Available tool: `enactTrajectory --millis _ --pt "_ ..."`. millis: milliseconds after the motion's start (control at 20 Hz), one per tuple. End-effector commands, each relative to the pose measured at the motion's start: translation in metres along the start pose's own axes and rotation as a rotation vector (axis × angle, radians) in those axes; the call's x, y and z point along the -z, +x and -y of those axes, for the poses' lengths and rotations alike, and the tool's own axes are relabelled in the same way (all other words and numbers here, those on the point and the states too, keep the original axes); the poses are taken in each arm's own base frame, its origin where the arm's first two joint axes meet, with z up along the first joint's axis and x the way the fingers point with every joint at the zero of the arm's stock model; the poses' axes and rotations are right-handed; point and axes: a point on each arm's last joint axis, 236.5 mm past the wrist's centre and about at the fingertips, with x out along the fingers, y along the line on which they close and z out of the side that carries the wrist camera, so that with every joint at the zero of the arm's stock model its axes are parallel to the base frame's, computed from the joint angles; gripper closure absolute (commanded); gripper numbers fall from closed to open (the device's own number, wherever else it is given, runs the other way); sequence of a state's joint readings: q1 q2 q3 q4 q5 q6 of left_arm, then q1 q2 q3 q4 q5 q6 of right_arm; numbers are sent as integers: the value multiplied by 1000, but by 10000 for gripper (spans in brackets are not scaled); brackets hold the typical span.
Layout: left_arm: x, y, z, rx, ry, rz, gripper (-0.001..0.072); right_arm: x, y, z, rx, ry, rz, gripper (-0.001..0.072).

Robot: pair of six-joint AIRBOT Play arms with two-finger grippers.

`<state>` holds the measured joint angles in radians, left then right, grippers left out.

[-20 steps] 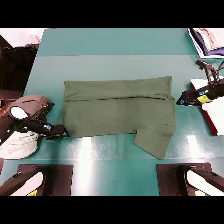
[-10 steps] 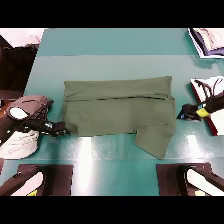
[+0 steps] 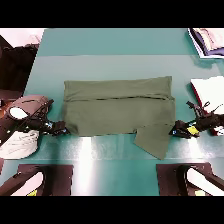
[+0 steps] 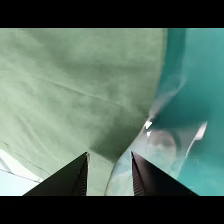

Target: Fold the shirts.

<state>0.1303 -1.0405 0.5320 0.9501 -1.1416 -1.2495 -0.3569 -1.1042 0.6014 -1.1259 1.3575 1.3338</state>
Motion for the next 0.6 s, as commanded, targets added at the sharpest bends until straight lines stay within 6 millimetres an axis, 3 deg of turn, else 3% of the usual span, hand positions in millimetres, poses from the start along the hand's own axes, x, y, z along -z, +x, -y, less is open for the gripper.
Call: enactTrajectory --millis 0,50,200,300,550 --pt "0 0 0 0 1 1 680 4 6 -8 -45 -14 -8 480" --pt "1 0 0 1 1 -2 680 7 6 -8 -48 -33 -20 698" --pt "16 -4 -10 -48 36 -76 682 19 0 -5 -25 -60 -67 692" --pt "29 -18 -18 -111 71 -136 682 25 -19 -3 24 -102 -62 693" --pt "62 -63 9 -116 133 -120 681 58 -81 15 257 -120 54 693"
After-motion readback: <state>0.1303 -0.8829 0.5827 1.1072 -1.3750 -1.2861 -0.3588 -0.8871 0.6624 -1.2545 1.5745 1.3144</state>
